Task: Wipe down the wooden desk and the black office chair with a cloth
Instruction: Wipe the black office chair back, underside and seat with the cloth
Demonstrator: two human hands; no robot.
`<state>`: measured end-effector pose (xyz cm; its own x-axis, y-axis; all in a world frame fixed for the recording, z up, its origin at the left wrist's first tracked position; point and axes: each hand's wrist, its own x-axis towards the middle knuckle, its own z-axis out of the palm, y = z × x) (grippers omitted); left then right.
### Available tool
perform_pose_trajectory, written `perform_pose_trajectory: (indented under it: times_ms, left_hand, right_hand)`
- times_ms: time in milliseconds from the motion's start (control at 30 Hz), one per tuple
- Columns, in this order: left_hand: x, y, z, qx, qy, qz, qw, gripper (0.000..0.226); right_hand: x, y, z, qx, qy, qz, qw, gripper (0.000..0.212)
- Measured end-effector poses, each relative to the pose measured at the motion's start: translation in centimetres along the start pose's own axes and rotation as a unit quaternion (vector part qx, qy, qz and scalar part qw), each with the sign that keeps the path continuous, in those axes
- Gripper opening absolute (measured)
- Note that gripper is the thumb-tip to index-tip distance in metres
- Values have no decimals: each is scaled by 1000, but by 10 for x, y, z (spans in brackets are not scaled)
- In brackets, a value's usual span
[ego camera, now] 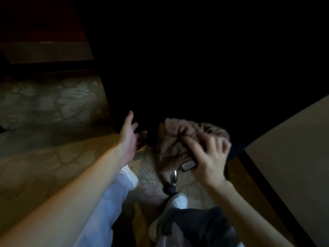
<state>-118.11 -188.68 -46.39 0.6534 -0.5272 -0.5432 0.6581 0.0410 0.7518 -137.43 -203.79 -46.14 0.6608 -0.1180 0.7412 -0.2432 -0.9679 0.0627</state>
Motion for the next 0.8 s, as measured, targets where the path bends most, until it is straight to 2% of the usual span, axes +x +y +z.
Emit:
perform_pose_trajectory:
  times_ms: [67, 100, 167, 200, 267, 400, 467, 567, 633, 700, 800]
  left_hand:
    - [-10, -7, 16, 3, 9, 7, 1000, 71]
    - [-13, -11, 22, 10, -3, 15, 1000, 70]
    - [-17, -18, 29, 20, -32, 36, 999, 69]
    - [-17, -19, 30, 28, -38, 44, 998, 70]
    - [-16, -19, 30, 38, -43, 54, 997, 75]
    - [-8, -10, 31, 21, -55, 34, 998, 89]
    - [-6, -6, 33, 39, -54, 16, 998, 100]
    - [-2, 1, 33, 49, -39, -6, 998, 114]
    - [3, 6, 32, 37, -29, -24, 999, 119]
    - [7, 9, 30, 37, -28, -32, 998, 124]
    - [9, 11, 30, 52, -23, -35, 998, 134]
  right_hand:
    - [24, 23, -35, -11, 74, 17, 997, 42]
    - [35, 36, -47, -21, 100, 29, 994, 52]
    - [51, 57, -61, -42, 115, 42, 992, 73]
    - [54, 63, -61, -49, 108, 40, 992, 77]
    - [49, 69, -48, -63, 89, 32, 994, 75]
    - [8, 66, 11, -73, 69, 50, 994, 49]
    - [-26, 61, 43, -70, 16, 54, 996, 54]
    - [-91, 51, 76, -44, -172, 53, 983, 68]
    - [-126, 48, 95, -26, -299, 74, 951, 71]
    - [-147, 50, 110, -15, -394, 102, 913, 62]
    - [-161, 66, 113, 23, -462, 176, 869, 60]
